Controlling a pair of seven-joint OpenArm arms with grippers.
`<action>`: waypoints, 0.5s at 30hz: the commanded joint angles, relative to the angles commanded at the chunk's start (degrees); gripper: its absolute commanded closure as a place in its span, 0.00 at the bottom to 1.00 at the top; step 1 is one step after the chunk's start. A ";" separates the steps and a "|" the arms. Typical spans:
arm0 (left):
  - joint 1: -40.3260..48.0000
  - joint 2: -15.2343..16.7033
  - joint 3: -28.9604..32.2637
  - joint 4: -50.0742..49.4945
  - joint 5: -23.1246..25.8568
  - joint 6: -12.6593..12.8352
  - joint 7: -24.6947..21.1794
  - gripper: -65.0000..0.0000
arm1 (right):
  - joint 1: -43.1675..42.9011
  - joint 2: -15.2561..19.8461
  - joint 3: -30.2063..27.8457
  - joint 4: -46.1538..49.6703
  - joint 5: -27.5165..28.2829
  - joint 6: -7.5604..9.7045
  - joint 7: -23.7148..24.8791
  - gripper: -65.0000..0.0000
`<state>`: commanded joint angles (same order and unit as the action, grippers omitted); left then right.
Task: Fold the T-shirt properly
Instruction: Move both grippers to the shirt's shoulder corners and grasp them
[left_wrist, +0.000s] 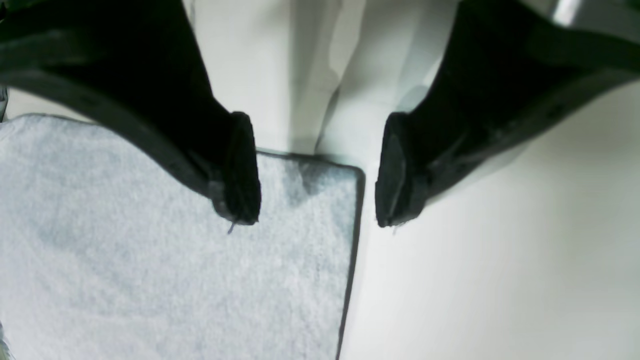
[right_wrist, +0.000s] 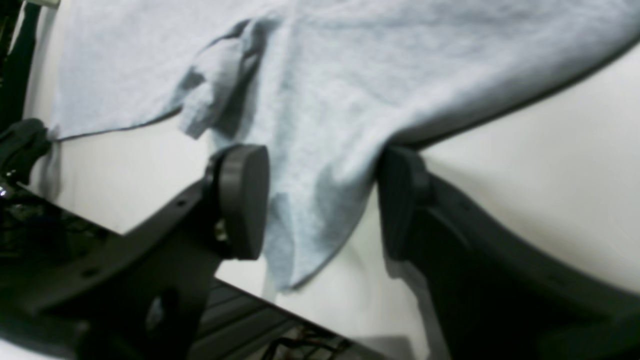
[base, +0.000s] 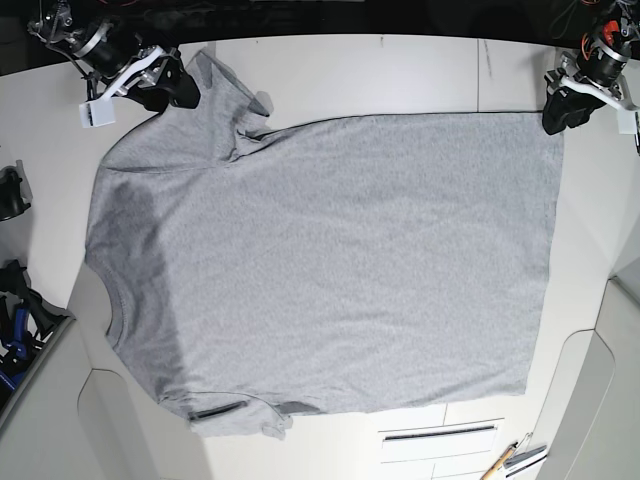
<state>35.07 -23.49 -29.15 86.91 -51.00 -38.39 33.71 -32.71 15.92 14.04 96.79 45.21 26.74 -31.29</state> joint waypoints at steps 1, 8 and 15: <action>-0.02 0.00 0.00 0.02 0.00 0.02 0.00 0.38 | 0.04 -0.42 -0.28 0.00 0.00 0.00 0.02 0.47; -1.53 0.00 0.00 0.00 0.04 0.07 0.74 0.38 | 1.95 -1.99 -0.31 -0.02 0.00 0.02 -0.04 0.47; -1.90 0.00 0.00 0.00 0.15 0.26 1.20 0.51 | 1.90 -1.99 -0.31 -0.02 -1.55 3.50 0.00 0.77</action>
<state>33.17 -23.49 -29.15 86.91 -50.85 -38.13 34.92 -30.81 13.93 13.74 96.77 43.66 30.24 -31.29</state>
